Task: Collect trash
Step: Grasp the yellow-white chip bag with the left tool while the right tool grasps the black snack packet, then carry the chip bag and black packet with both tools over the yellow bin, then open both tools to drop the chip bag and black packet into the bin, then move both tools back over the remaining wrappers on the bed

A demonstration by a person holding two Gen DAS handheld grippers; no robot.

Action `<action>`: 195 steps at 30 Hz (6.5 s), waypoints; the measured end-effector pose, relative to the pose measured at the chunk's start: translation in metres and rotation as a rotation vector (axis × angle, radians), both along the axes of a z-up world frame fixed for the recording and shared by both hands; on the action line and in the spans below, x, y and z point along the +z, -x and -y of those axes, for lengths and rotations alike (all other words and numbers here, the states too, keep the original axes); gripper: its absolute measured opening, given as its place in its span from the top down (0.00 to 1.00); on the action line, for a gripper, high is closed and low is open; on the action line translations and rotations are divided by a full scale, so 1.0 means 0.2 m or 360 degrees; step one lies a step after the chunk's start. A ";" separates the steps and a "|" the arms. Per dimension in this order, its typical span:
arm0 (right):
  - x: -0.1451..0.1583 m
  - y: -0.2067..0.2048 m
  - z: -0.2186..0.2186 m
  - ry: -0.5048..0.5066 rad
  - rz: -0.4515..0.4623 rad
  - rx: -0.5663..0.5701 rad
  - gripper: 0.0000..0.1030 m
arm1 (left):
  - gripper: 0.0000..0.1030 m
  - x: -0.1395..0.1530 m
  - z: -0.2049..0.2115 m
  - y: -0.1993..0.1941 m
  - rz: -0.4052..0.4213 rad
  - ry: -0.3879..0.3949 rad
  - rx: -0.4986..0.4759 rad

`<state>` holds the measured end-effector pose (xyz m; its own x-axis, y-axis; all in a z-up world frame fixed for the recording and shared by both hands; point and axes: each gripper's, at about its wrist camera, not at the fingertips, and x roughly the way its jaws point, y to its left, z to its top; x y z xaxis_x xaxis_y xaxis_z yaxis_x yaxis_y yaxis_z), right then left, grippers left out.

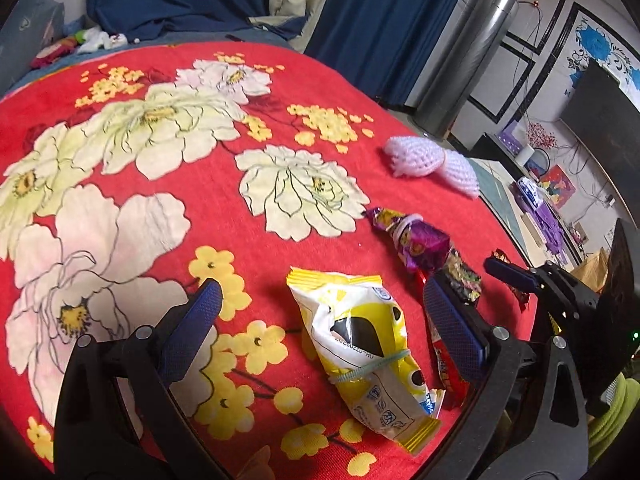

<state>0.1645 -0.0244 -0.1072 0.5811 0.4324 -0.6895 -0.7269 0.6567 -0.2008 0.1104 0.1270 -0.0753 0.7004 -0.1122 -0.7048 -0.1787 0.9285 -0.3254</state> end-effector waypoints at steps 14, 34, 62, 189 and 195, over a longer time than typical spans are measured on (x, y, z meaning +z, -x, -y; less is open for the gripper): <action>-0.03 0.02 0.03 -0.0113 -0.0093 -0.0026 0.71 | 0.38 -0.06 0.03 -0.04 -0.0057 0.0055 -0.0084; 0.02 0.07 0.20 -0.0401 -0.0212 -0.0133 0.81 | 0.77 0.01 0.11 -0.01 0.0054 -0.0013 -0.0185; 0.29 0.13 0.43 -0.0648 -0.0194 -0.0098 0.83 | 0.77 0.39 0.36 0.03 0.0387 -0.0140 -0.0280; 0.18 0.23 1.65 -0.0601 0.0074 -0.1227 0.31 | 0.10 0.21 1.38 -0.31 0.0439 -0.0146 -0.0734; 0.25 0.27 1.49 -0.0613 0.0115 -0.1072 0.28 | 0.10 0.26 1.24 -0.26 0.0489 -0.0206 -0.0645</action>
<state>0.1105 -0.3226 -0.0577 0.8411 0.1715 -0.5129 -0.1402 0.9851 0.0995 0.1628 -0.1218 -0.0227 0.7958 -0.3424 -0.4995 0.2886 0.9396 -0.1842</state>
